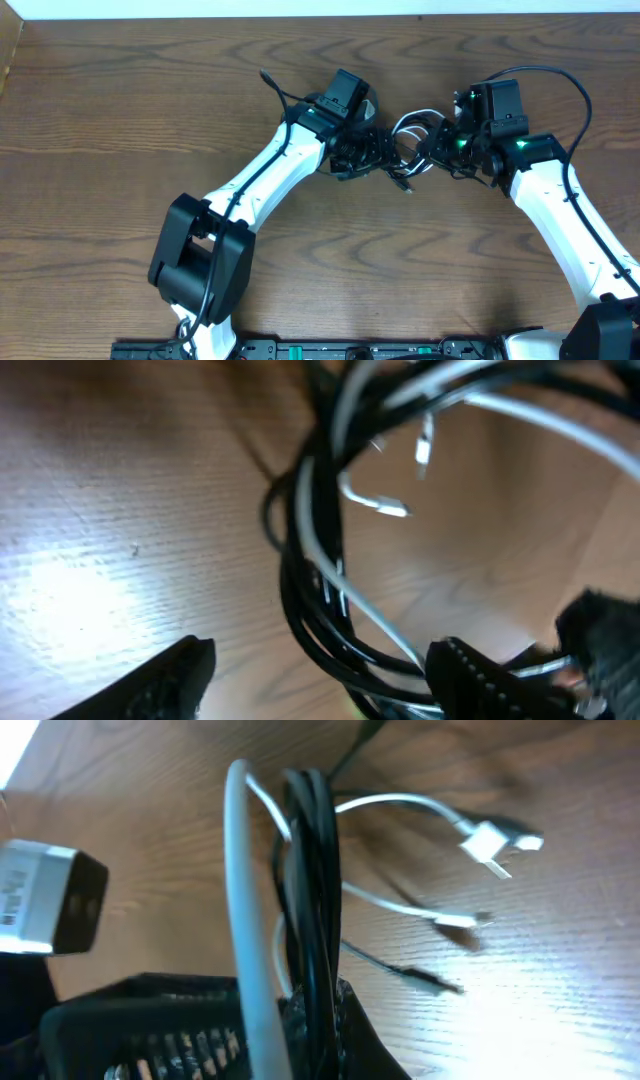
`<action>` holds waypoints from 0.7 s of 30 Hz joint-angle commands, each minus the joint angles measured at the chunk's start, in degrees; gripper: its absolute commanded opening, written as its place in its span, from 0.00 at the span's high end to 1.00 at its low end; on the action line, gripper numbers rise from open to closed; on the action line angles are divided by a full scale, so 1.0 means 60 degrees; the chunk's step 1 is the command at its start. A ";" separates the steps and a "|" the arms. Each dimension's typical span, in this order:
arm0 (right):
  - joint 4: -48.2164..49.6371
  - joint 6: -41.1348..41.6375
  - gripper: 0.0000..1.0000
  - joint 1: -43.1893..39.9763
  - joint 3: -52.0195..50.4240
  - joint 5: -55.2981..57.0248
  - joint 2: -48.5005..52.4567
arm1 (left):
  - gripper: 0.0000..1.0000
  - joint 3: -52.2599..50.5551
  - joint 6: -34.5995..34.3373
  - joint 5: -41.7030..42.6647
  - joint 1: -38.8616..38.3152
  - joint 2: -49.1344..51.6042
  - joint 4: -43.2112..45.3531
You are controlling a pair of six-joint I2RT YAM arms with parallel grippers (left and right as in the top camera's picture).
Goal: Untangle cables
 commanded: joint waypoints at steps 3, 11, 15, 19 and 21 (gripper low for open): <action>0.0186 0.0809 0.99 0.0047 0.0011 -0.0007 -0.0229 | 0.25 0.0109 -0.1905 0.0022 -0.0029 0.0040 0.0310; 0.0186 0.0761 0.99 0.0047 0.0011 -0.0073 -0.0229 | 0.38 0.0109 -0.2379 0.0171 -0.0029 0.0047 0.0426; 0.0182 0.0761 0.99 0.0047 0.0011 -0.0073 -0.0229 | 0.52 0.0109 -0.2379 0.0302 -0.0029 0.0047 0.0423; 0.0186 0.0761 0.99 0.0047 0.0011 -0.0073 -0.0229 | 0.54 0.0109 -0.2368 0.0488 -0.0069 0.0066 0.0375; 0.0182 0.0747 0.99 0.0047 0.0011 -0.0073 -0.0229 | 0.54 0.0109 -0.2371 0.0484 -0.0117 0.0109 0.0331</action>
